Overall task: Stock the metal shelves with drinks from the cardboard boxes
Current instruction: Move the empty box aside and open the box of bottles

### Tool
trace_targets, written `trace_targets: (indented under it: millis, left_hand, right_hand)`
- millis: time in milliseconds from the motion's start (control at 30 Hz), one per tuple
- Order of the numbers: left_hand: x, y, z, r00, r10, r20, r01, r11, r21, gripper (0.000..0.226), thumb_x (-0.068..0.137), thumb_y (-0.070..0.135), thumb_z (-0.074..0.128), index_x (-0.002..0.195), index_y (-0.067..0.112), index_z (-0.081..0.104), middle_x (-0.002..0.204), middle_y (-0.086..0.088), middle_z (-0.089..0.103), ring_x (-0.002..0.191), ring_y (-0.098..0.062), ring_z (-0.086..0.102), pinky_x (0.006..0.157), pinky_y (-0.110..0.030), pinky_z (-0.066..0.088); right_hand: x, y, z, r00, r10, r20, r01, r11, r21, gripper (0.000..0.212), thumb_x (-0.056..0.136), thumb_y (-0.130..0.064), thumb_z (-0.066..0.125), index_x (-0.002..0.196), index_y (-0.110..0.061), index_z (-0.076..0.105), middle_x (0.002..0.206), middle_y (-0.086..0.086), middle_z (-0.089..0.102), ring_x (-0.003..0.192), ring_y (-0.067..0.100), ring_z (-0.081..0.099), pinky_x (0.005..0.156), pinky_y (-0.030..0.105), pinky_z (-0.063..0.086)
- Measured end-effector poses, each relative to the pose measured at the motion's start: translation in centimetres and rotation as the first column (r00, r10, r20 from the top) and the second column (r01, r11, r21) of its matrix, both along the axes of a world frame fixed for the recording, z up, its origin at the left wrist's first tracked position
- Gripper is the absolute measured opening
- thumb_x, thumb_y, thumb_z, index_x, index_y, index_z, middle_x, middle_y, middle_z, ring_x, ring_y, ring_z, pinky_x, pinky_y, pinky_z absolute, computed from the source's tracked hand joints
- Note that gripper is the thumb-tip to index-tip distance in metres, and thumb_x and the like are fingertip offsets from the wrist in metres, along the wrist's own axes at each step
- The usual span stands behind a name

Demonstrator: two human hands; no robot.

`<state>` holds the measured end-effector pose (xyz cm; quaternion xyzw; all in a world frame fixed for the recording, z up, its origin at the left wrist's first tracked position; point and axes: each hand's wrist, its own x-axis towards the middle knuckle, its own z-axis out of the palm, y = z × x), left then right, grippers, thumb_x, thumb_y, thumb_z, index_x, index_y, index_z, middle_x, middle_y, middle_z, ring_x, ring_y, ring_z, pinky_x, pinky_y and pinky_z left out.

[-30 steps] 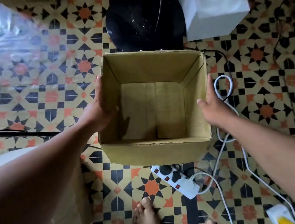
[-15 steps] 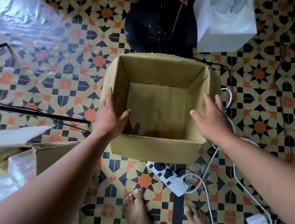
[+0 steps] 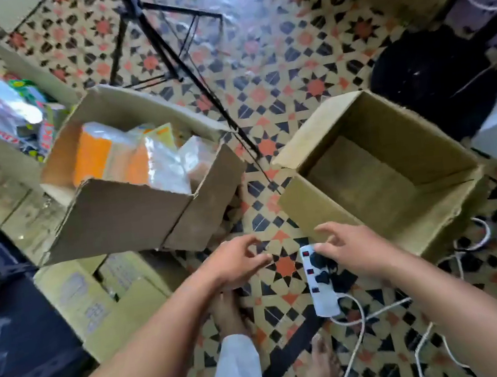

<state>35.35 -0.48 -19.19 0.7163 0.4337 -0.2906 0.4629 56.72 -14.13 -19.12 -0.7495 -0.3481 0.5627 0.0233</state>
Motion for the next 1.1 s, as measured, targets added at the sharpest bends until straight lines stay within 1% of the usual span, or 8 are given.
trace_targets:
  millis: [67,233,300,400,533,767,933,1100]
  left_hand:
    - [-4.4,-0.7,1.4,0.993,0.116,-0.014,-0.116,0.993,0.015,0.057,0.096,0.052,0.061,0.144,0.025,0.051,0.135,0.001,0.063,0.111,-0.011,0.062,0.092,-0.022,0.045]
    - [-15.1,-2.2,2.7,0.924,0.382,-0.034,-0.381,0.924,0.031,0.06,0.095,0.055,0.059,0.145,0.023,0.05,0.144,-0.001,0.057,0.123,-0.018,0.058,0.103,-0.03,0.045]
    - [-19.1,-2.5,2.7,0.871,0.49,-0.036,-0.487,0.871,0.064,0.054,0.097,0.05,0.06,0.143,0.023,0.051,0.138,-0.002,0.061,0.115,-0.018,0.06,0.092,-0.022,0.043]
    - [-24.5,-2.8,1.5,0.788,0.613,-0.056,-0.604,0.787,0.121,0.054,0.097,0.048,0.061,0.144,0.026,0.05,0.125,-0.002,0.064,0.103,-0.017,0.061,0.084,-0.024,0.045]
    - [-30.5,-3.0,-1.1,0.741,0.667,-0.078,-0.642,0.738,0.209,0.063,0.094,0.047,0.061,0.151,0.027,0.042,0.133,-0.004,0.061,0.113,-0.023,0.06,0.091,-0.031,0.048]
    - [-37.8,-1.6,-6.0,0.767,0.639,-0.057,-0.598,0.744,0.297,0.066,0.096,0.044,0.06,0.155,0.03,0.034,0.153,-0.006,0.047,0.134,-0.027,0.05,0.106,-0.033,0.042]
    - [-40.6,0.3,-10.3,0.785,0.617,-0.056,-0.566,0.751,0.339,0.068,0.097,0.042,0.058,0.157,0.028,0.029,0.159,-0.005,0.035,0.145,-0.025,0.035,0.114,-0.036,0.034]
    - [-41.1,1.5,-14.0,0.764,0.645,-0.036,-0.588,0.717,0.374,0.066,0.097,0.043,0.059,0.155,0.024,0.035,0.153,-0.006,0.044,0.14,-0.027,0.04,0.11,-0.032,0.034]
  right_hand:
    - [-2.8,1.7,1.3,0.996,0.092,-0.014,-0.092,0.996,0.015,0.052,0.102,-0.05,0.055,0.151,-0.037,0.043,0.127,-0.007,0.066,0.101,0.012,0.065,0.082,0.027,0.052]
    - [-11.5,6.2,2.5,0.952,0.306,-0.004,-0.305,0.951,0.055,0.055,0.103,-0.049,0.053,0.154,-0.031,0.042,0.122,-0.002,0.067,0.103,0.016,0.066,0.09,0.033,0.053]
    - [-15.7,7.8,2.5,0.917,0.4,-0.004,-0.397,0.913,0.096,0.056,0.103,-0.053,0.052,0.154,-0.033,0.041,0.129,-0.001,0.066,0.106,0.017,0.066,0.094,0.036,0.054]
    - [-22.2,10.0,2.5,0.862,0.506,0.004,-0.502,0.853,0.141,0.053,0.103,-0.052,0.05,0.15,-0.029,0.045,0.134,0.002,0.065,0.117,0.022,0.062,0.095,0.033,0.051]
    - [-29.5,12.7,1.5,0.805,0.593,-0.007,-0.583,0.794,0.173,0.049,0.104,-0.047,0.051,0.148,-0.026,0.047,0.138,0.004,0.063,0.122,0.024,0.061,0.1,0.036,0.05]
    - [-35.7,16.2,-4.4,0.884,0.468,-0.022,-0.44,0.846,0.301,0.052,0.097,-0.041,0.067,0.147,-0.031,0.052,0.137,-0.001,0.061,0.124,0.02,0.06,0.1,0.037,0.052]
    - [-36.8,18.5,-9.5,0.831,0.556,0.019,-0.531,0.783,0.324,0.054,0.1,-0.036,0.062,0.152,-0.036,0.045,0.149,-0.001,0.055,0.131,0.02,0.056,0.11,0.036,0.045]
    - [-37.8,21.1,-13.4,0.748,0.663,0.002,-0.63,0.71,0.315,0.058,0.101,-0.032,0.062,0.155,-0.035,0.04,0.147,0.0,0.057,0.136,0.018,0.052,0.109,0.026,0.038]
